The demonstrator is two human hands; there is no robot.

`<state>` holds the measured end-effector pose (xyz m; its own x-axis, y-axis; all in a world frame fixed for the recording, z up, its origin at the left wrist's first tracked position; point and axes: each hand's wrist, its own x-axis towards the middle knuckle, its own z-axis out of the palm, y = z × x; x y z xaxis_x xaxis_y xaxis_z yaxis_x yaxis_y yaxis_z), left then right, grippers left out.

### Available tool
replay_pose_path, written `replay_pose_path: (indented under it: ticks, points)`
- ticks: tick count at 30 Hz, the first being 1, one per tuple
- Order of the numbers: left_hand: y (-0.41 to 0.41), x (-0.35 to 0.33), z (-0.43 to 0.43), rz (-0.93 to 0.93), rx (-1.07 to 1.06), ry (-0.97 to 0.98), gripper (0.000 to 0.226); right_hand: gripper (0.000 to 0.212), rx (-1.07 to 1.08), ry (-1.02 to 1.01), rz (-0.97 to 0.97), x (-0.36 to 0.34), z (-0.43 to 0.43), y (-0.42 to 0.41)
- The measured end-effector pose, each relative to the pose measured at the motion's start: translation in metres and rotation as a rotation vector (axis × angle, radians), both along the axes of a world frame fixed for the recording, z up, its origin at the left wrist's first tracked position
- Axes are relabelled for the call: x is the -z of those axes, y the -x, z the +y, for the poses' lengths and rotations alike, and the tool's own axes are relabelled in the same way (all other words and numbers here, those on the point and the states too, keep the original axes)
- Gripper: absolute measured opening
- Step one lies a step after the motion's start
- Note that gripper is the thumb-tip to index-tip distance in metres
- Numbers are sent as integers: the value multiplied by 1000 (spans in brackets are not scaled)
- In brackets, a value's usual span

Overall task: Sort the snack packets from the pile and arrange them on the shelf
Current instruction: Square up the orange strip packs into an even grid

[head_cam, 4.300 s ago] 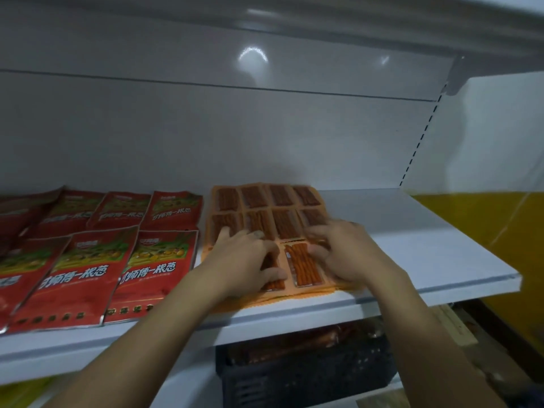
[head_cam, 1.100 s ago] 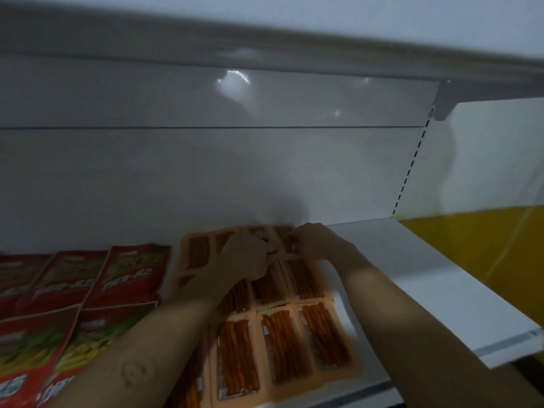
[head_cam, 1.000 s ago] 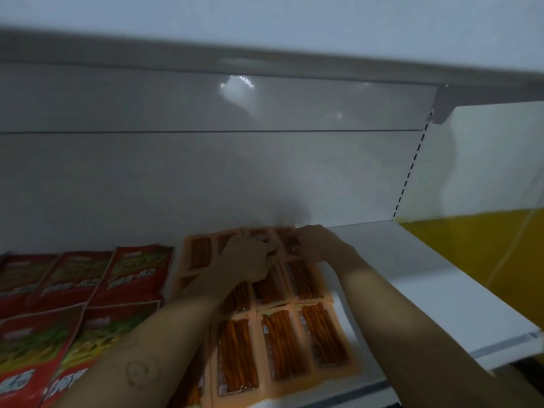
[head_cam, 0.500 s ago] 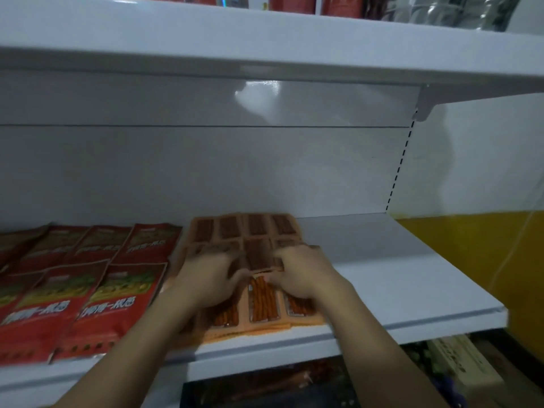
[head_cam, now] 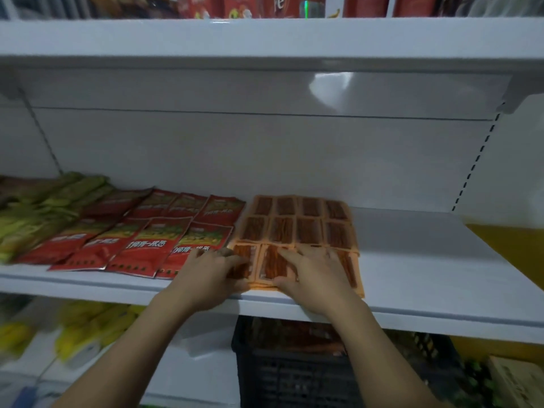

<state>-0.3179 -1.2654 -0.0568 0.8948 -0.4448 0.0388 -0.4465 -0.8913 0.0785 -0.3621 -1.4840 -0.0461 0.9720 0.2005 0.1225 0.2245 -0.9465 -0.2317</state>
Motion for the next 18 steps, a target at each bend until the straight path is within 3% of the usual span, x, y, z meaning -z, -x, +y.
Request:
replay_pose_path:
  ticks: [18]
  points:
    - [-11,0,12,-67,179,44,42,51,99,62,87,10,41,-3]
